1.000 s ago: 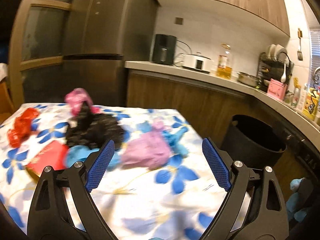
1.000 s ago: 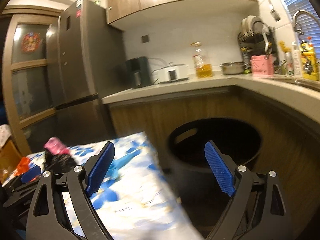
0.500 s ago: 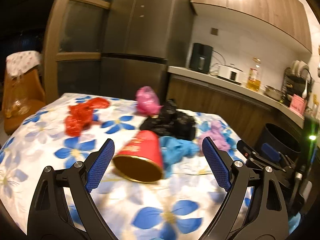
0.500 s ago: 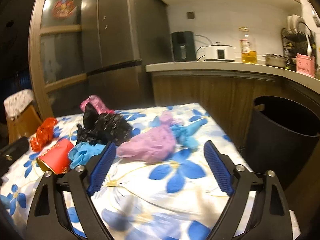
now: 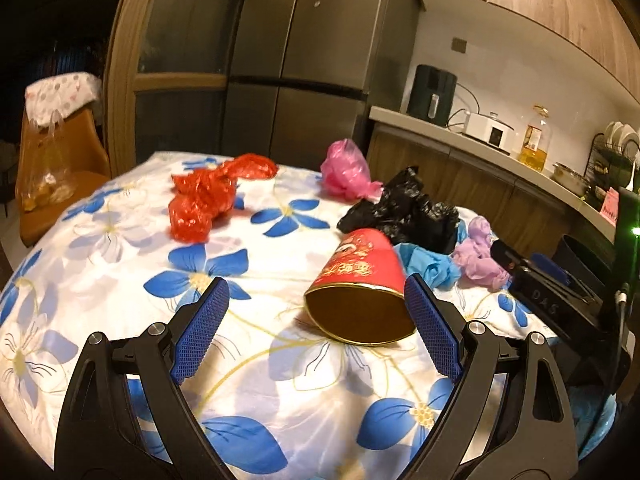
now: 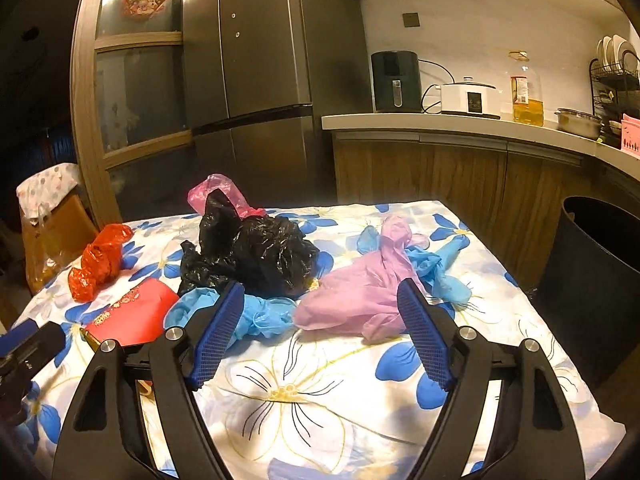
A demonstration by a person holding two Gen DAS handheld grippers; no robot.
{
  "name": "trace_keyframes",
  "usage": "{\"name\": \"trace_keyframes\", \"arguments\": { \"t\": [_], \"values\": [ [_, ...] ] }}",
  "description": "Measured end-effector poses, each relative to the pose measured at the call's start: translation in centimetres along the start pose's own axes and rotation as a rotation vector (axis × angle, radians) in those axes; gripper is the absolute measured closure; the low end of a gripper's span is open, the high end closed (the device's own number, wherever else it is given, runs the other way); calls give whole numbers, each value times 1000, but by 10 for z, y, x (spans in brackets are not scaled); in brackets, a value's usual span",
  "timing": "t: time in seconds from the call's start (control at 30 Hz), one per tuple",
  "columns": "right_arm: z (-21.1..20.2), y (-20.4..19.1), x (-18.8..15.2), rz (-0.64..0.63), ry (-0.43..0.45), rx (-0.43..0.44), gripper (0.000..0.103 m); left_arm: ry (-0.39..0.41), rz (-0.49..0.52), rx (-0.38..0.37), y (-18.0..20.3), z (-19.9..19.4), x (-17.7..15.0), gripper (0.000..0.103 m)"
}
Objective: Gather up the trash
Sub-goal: 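Grasp the red paper cup with the left tool while the right tool grasps the blue glove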
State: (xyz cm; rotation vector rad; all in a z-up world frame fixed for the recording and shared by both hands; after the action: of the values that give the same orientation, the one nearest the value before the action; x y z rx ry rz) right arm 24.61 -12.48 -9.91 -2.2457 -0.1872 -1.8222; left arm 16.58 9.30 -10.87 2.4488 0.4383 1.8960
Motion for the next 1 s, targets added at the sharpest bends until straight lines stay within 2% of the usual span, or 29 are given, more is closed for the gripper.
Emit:
{"name": "trace_keyframes", "arguments": {
  "t": [0.2,0.3,0.37,0.4,0.47,0.5,0.57,0.73,1.0],
  "values": [
    [0,-2,3,6,9,-3,25,-113,-3,-29,-1,22,-12,22],
    [-1,-4,3,0,12,1,25,-168,-4,-27,-2,35,-15,33],
    [1,-6,2,-5,6,6,25,-187,-9,-34,-3,41,-16,47],
    [1,-6,2,-7,3,8,25,-192,-11,-39,-3,43,-16,50],
    [3,-9,1,-12,-3,16,25,-210,-15,-53,-5,50,-16,67],
    [3,-11,0,-14,-5,19,26,-220,-19,-60,-5,52,-17,70],
    [5,-16,-1,-21,-14,33,29,-244,-32,-92,-5,56,-19,91],
    [12,-33,-7,-46,-46,71,36,-240,-47,-141,-1,55,-20,101],
    [27,-54,-15,-69,-99,121,49,-148,-72,-151,-7,36,-6,101]
  ]
}}
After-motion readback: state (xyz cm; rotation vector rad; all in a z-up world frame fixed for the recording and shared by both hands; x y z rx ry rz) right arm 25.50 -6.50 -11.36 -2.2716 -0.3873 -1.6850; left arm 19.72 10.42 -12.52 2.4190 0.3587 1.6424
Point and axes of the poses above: each gripper's, at about its wrist camera, not at the fingertips, and z roughly the way its jaws point, y to its right, x to its top, the point moved 2 cm from there along z, roughly the way its jaws point, and after that the axes turned 13 degrees about y, right-handed, at the moved point
